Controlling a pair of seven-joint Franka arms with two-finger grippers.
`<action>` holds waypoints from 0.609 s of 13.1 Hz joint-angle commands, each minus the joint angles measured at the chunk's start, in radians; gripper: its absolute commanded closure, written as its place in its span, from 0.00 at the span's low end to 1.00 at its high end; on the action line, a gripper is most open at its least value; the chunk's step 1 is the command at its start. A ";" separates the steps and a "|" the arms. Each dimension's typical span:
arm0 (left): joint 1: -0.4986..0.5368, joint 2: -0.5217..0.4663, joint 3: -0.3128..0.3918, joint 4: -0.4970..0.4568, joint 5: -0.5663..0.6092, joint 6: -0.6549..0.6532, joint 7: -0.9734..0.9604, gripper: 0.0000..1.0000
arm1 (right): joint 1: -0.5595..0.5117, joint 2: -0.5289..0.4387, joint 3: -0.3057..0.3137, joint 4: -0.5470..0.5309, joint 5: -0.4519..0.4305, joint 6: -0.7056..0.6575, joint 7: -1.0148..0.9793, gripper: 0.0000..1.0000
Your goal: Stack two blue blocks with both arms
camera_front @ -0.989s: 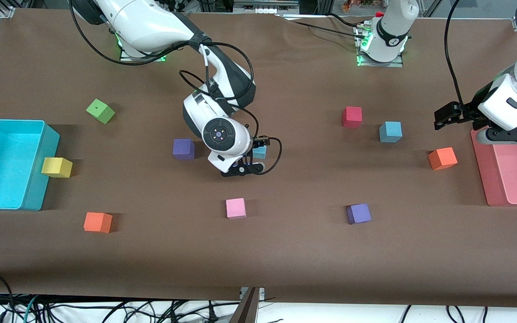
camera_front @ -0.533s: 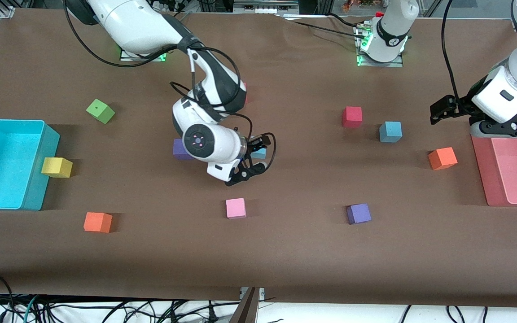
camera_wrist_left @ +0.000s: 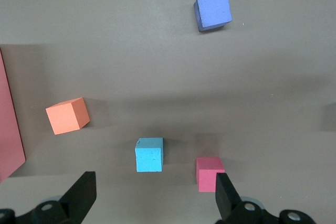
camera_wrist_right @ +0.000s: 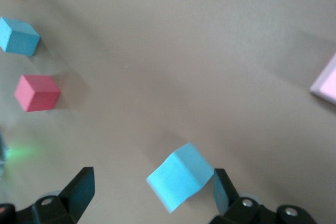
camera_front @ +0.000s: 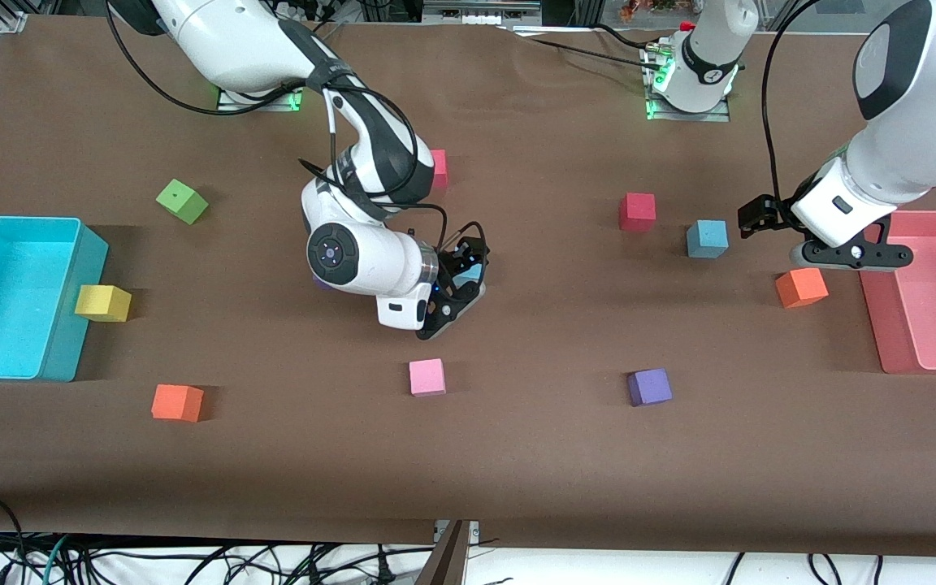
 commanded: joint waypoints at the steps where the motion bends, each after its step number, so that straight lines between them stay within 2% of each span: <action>1: -0.011 -0.021 0.006 -0.033 0.026 0.023 0.012 0.00 | -0.005 -0.117 0.017 -0.273 0.118 0.242 -0.169 0.00; 2: -0.010 -0.023 0.006 -0.034 0.026 0.030 0.012 0.00 | -0.030 -0.149 0.034 -0.346 0.158 0.295 -0.256 0.00; 4: -0.007 0.000 0.009 -0.040 0.026 0.031 0.010 0.00 | -0.096 -0.192 0.069 -0.432 0.253 0.299 -0.443 0.00; 6: 0.003 0.025 0.010 -0.057 0.026 0.031 0.012 0.00 | -0.117 -0.224 0.071 -0.484 0.361 0.303 -0.578 0.00; 8: 0.004 0.045 0.019 -0.079 0.026 0.075 0.010 0.00 | -0.139 -0.247 0.073 -0.527 0.415 0.305 -0.645 0.00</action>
